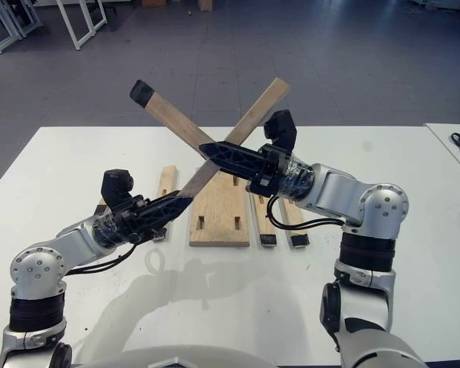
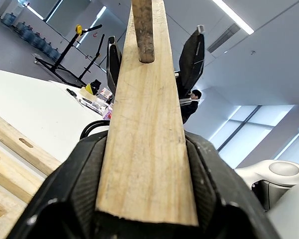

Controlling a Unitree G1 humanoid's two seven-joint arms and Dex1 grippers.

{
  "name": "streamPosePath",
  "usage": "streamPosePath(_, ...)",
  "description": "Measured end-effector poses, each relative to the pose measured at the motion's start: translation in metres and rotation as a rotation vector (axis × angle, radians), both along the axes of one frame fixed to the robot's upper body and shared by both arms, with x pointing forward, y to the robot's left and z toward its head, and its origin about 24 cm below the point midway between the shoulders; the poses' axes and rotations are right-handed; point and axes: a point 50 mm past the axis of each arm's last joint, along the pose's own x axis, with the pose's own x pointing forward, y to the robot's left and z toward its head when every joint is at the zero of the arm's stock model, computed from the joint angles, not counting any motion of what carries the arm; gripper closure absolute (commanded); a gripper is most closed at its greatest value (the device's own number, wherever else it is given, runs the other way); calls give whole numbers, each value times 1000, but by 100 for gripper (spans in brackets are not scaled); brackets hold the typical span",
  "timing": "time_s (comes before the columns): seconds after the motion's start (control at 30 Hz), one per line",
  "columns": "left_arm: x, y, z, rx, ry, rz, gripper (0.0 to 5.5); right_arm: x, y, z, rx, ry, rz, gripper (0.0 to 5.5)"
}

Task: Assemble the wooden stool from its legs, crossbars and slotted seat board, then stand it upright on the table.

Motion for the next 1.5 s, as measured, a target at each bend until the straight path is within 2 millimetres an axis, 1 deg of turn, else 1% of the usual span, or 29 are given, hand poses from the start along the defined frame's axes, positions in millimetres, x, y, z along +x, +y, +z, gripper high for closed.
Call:
streamPosePath(0.1, -1, -1, 1, -10, -15, -5, 345, 0, -1, 1, 9, -6, 8, 329)
streamPosePath(0.13, -1, -1, 1, -10, -18, -3, 345, 0, -1, 1, 7, -6, 4, 329)
streamPosePath(0.17, -1, -1, 1, -9, -17, -2, 307, 0, -1, 1, 7, -5, 1, 329)
streamPosePath(0.2, -1, -1, 1, -7, -17, -1, 301, 0, 0, 1, 10, -6, -2, 329)
streamPosePath(0.27, -2, -1, -1, -6, 1, 1, 265, 0, -1, 4, 20, -24, -16, 329)
streamPosePath(0.33, -4, 1, 1, -18, 8, -16, 237, -1, -1, 6, 36, -34, -6, 330)
streamPosePath(0.37, -6, 5, 3, -11, 6, -19, 228, -2, -1, 7, 53, -43, -3, 330)
streamPosePath(0.43, -9, 12, 6, -8, 0, -22, 228, -3, -2, 10, 68, -57, 2, 332)
streamPosePath(0.47, -10, 22, 10, -21, -4, -6, 228, -3, -4, 10, 71, -63, 2, 333)
streamPosePath(0.5, -9, 36, 16, -34, -16, 33, 228, -3, -6, 11, 82, -71, 0, 347)
streamPosePath(0.53, -5, 54, 21, -30, -24, 113, 228, -6, -8, 13, 108, -82, 20, 349)
streamPosePath(0.6, -3, 70, 28, -18, -39, 172, 228, -7, -12, 12, 103, -84, 17, 349)
streamPosePath(0.63, -2, 76, 29, 24, -47, 196, 228, -7, -15, 11, 98, -80, 2, 349)
streamPosePath(0.7, 1, 77, 26, 96, -48, 220, 228, -7, -17, 11, 97, -79, -4, 349)
streamPosePath(0.77, 7, 65, 8, 302, -40, 246, 228, -6, -18, 11, 91, -84, -16, 349)
streamPosePath(0.83, 14, 45, -19, 550, -42, 251, 228, -5, -21, 9, 66, -91, -32, 349)
streamPosePath(0.87, 18, 33, -33, 705, -76, 251, 228, -4, -22, 9, 48, -96, -46, 349)
streamPosePath(0.93, 26, 15, -48, 907, -168, 260, 228, -1, -26, 7, 7, -106, -80, 349)
streamPosePath(0.97, 32, 1, -55, 1020, -253, 275, 228, 2, -31, 6, -28, -118, -123, 349)
streamPosePath(1.0, 35, -7, -58, 1082, -315, 285, 228, 6, -34, 6, -48, -130, -165, 349)
streamPosePath(1.03, 40, -21, -62, 1162, -417, 298, 228, 16, -41, 5, -102, -156, -279, 349)
streamPosePath(1.1, 45, -44, -61, 1173, -529, 297, 228, 35, -53, 7, -183, -193, -471, 349)
streamPosePath(1.13, 47, -47, -60, 1177, -552, 301, 228, 36, -55, 7, -192, -202, -489, 349)
streamPosePath(1.23, 53, -42, -64, 1269, -612, 301, 228, 40, -51, 2, -208, -205, -511, 349)
streamPosePath(1.3, 51, -38, -70, 1330, -641, 236, 228, 41, -51, 0, -224, -206, -532, 349)
streamPosePath(1.5, 43, -36, -66, 1373, -677, 140, 228, 44, -49, -3, -222, -195, -558, 349)
